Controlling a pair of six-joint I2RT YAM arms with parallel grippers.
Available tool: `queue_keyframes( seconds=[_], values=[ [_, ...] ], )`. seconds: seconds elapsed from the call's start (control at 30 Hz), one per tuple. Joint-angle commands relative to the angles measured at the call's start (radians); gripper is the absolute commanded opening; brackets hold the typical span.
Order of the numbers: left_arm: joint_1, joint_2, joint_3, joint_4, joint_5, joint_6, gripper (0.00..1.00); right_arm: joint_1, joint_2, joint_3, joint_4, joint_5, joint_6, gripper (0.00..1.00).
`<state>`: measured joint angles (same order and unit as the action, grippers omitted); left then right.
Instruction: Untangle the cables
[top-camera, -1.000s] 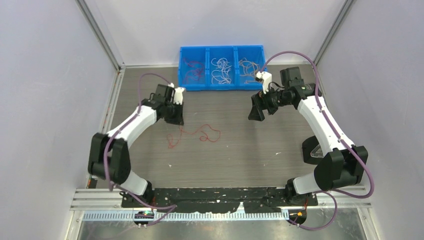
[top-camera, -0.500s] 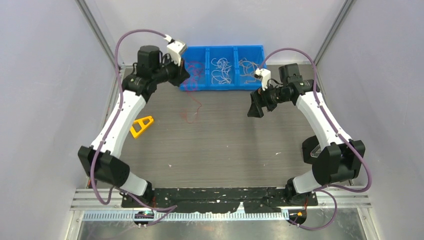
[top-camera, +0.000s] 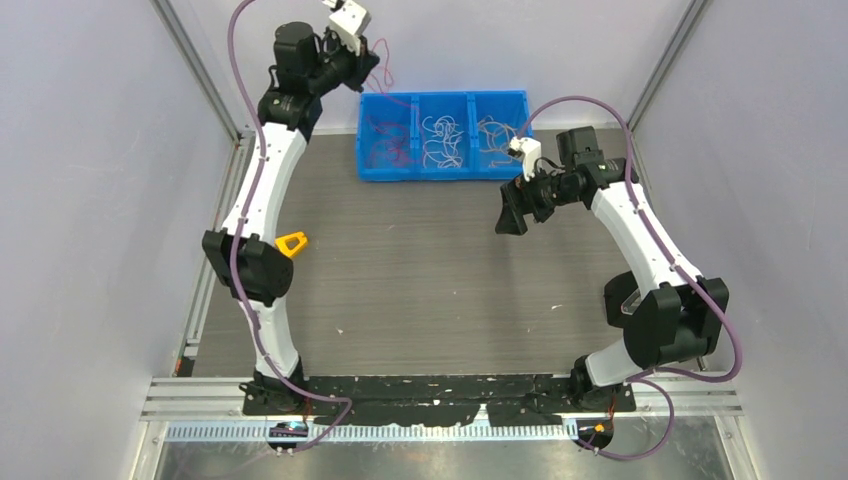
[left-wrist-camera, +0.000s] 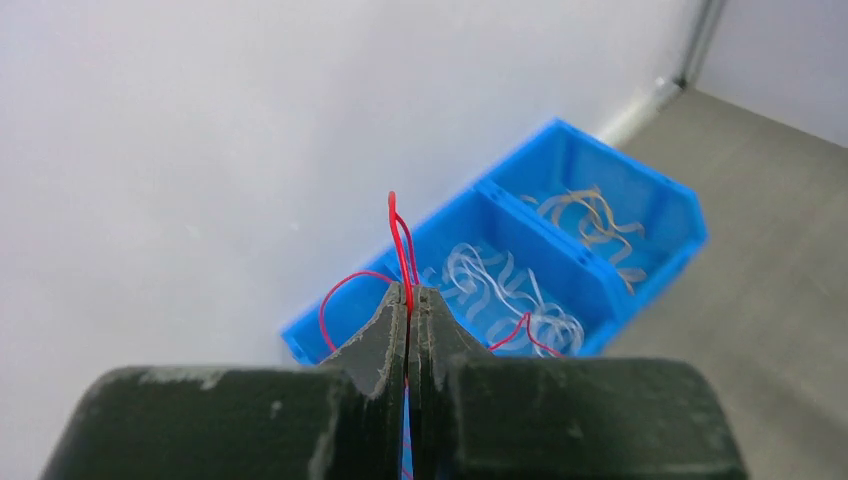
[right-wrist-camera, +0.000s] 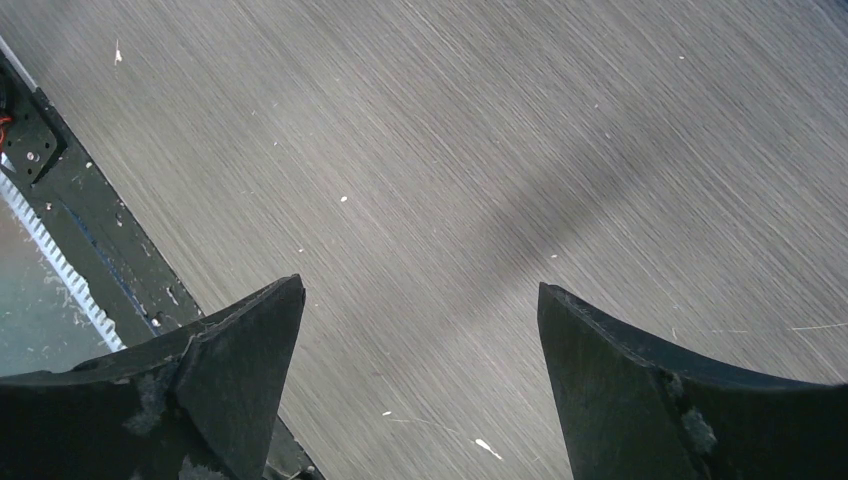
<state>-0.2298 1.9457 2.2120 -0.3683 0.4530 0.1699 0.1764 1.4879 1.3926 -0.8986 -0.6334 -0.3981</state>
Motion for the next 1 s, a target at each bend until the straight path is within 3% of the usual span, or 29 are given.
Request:
queue_keyframes(
  seconds=[0.0, 0.2, 0.3, 0.43, 0.6, 0.77, 0.97],
  values=[
    [0.011, 0.070, 0.080, 0.289, -0.043, 0.042, 0.00, -0.002, 0.021, 0.051, 0.010, 0.012, -0.011, 0.93],
    [0.019, 0.205, 0.194, 0.446, -0.097, 0.067, 0.00, -0.002, 0.050, 0.073, 0.009, 0.022, -0.009, 0.93],
    [0.032, 0.255, 0.183, 0.486, -0.042, 0.070, 0.00, -0.001, 0.066, 0.085, 0.009, 0.023, -0.007, 0.93],
    [0.059, 0.281, 0.112, 0.439, 0.074, 0.062, 0.00, -0.002, 0.078, 0.104, 0.007, 0.035, -0.007, 0.93],
    [0.079, 0.274, -0.025, 0.431, 0.071, 0.069, 0.00, -0.001, 0.071, 0.092, 0.004, 0.046, -0.015, 0.93],
    [0.086, 0.341, 0.014, 0.325, 0.101, 0.052, 0.00, -0.002, 0.068, 0.079, -0.001, 0.047, -0.015, 0.93],
    [0.086, 0.402, 0.059, 0.295, -0.007, 0.022, 0.00, -0.002, 0.056, 0.071, -0.011, 0.058, -0.022, 0.93]
  ],
)
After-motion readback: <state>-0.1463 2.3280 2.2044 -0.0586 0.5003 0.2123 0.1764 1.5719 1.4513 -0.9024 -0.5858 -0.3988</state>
